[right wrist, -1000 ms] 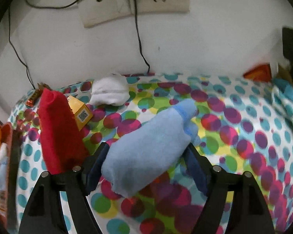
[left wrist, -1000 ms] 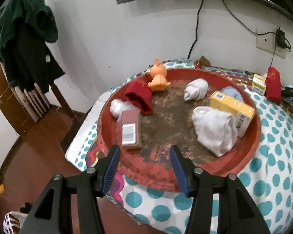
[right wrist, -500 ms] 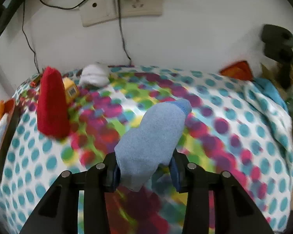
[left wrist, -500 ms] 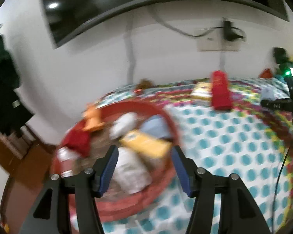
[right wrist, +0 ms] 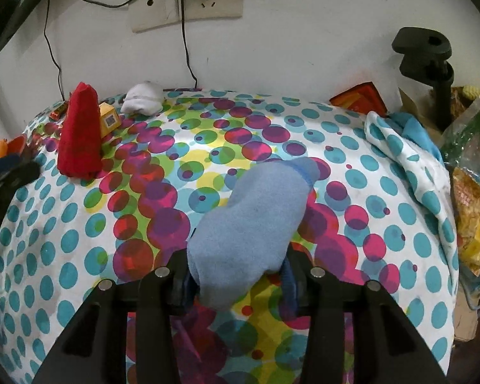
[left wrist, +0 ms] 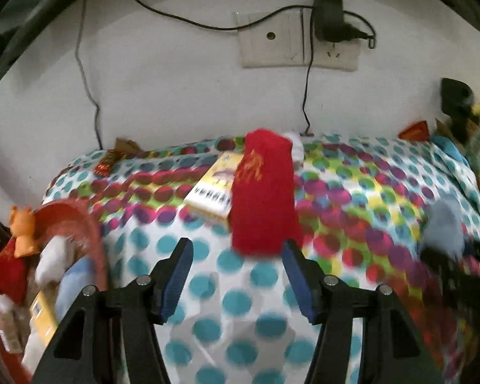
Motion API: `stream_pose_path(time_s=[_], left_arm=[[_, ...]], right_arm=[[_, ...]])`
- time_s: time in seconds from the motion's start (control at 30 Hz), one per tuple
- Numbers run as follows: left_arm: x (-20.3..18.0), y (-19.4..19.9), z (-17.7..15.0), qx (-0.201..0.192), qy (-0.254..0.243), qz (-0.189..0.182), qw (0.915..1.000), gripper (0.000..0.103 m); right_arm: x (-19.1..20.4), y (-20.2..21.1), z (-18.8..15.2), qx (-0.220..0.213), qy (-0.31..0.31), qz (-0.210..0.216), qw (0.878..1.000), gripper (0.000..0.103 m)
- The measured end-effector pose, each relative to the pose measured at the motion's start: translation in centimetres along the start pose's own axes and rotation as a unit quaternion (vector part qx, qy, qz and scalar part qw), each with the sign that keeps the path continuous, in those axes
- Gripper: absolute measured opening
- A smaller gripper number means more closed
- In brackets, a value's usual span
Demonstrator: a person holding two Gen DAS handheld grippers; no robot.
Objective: Organize objects
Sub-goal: 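Grasp the red sock with the left gripper while the right gripper holds the blue sock, then carry the red sock with the left gripper onto the red tray and release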
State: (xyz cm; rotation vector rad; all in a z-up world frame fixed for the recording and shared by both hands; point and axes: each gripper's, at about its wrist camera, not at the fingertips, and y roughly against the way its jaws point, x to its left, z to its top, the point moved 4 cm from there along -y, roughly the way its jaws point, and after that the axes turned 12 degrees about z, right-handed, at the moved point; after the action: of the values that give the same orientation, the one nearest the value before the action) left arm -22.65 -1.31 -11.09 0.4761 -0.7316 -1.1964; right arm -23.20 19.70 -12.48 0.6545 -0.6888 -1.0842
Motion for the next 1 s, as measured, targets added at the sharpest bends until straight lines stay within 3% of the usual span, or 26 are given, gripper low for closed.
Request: stream_pose_path(time_s=[0.23,0.63,0.7,0.73,0.77,0.9,1.0], left_arm=[[-1.4,-3.7,3.5,0.012,0.026,0.006,0.9996,0.06],[-7.4,-6.6,3.6,0.033,-0.062,0.028,0.9971,0.06],[-7.3,-6.6,3.2,0.026,-0.064,0.027,0.9972,0.054],[-7.1,-6.5,3.1,0.026,-0.065,0.029,0.9971,0.04],[-6.6,-6.4,3.0,0.029,-0.06,0.027,0.9974,0.037],[-5.0,-5.7,2.8,0.042,-0.032,-0.013,0.9985,0.032],[-4.3,-4.8,1.9,0.048,-0.03,-0.023,0.9981,0.032]], right_arm=[[-0.1,0.0,0.1,0.001,-0.002,0.004,1.0,0.043],[0.0,-0.3,0.1,0.002,0.0,0.005,1.0,0.046],[0.0,-0.3,0.1,0.002,0.0,0.005,1.0,0.046],[0.0,-0.3,0.1,0.002,0.001,0.004,1.0,0.046],[0.0,-0.3,0.1,0.002,0.001,0.005,1.0,0.046],[0.1,-0.3,0.2,0.002,0.001,0.005,1.0,0.047],[0.1,-0.3,0.2,0.002,0.001,0.004,1.0,0.047]])
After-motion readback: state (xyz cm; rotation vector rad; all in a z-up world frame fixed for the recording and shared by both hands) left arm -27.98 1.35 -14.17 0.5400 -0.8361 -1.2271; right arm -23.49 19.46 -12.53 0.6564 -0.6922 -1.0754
